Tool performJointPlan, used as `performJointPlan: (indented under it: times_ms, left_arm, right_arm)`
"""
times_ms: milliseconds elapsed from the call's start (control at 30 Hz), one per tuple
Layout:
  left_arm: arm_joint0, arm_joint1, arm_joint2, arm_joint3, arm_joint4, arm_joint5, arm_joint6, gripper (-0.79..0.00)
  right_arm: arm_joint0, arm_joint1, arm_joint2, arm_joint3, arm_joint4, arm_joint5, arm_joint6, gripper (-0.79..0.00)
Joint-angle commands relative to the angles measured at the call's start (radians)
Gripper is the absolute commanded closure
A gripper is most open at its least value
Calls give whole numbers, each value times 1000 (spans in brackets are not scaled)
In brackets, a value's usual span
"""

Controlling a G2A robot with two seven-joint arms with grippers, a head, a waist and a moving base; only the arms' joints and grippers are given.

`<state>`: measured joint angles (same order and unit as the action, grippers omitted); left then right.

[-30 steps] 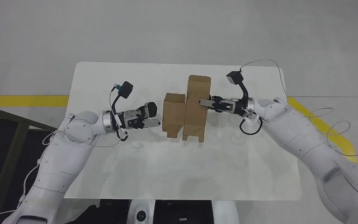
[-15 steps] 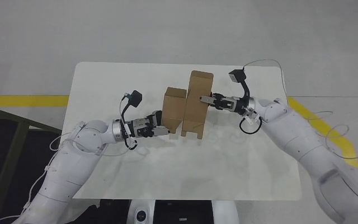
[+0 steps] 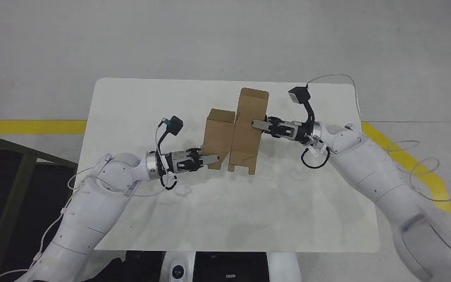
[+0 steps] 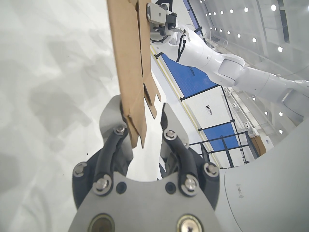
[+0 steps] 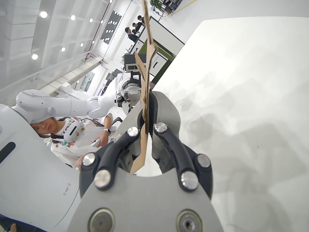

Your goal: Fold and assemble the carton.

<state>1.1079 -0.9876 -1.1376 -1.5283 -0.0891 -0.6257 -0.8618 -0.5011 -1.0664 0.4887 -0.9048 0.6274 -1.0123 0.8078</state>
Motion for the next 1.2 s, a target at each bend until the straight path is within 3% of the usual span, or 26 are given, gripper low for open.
performJointPlan:
  times_ms: [0,167,200,233,633,867,1000,1167]
  left_arm:
    - [-1,0,0,2,-2,6,-2,0]
    - [-4,-1,3,8,-17,42,-9,0]
    - [-5,-1,4,9,-23,48,-11,0]
    - [-5,-1,4,10,-28,54,-13,0]
    - [-62,5,-33,56,-99,93,-101,0]
    - [-139,17,-62,137,-253,24,-352,0]
    - [-179,40,-13,107,-179,99,-432,0]
    - [-212,75,39,89,-258,141,-474,0]
  right_arm:
    - [-1,0,2,-1,-3,0,0,0]
    - [-5,-1,4,-17,-5,0,0,0]
    - [-6,-1,2,-22,-3,2,2,-151]
    - [-6,-1,3,-22,0,2,2,-785]
    - [-33,18,60,2,-61,0,0,-785]
    - [-39,55,80,-17,-163,0,0,-785]
    - [-39,79,61,-47,-171,1,2,-785]
    - [-9,109,4,-86,-143,7,7,-785]
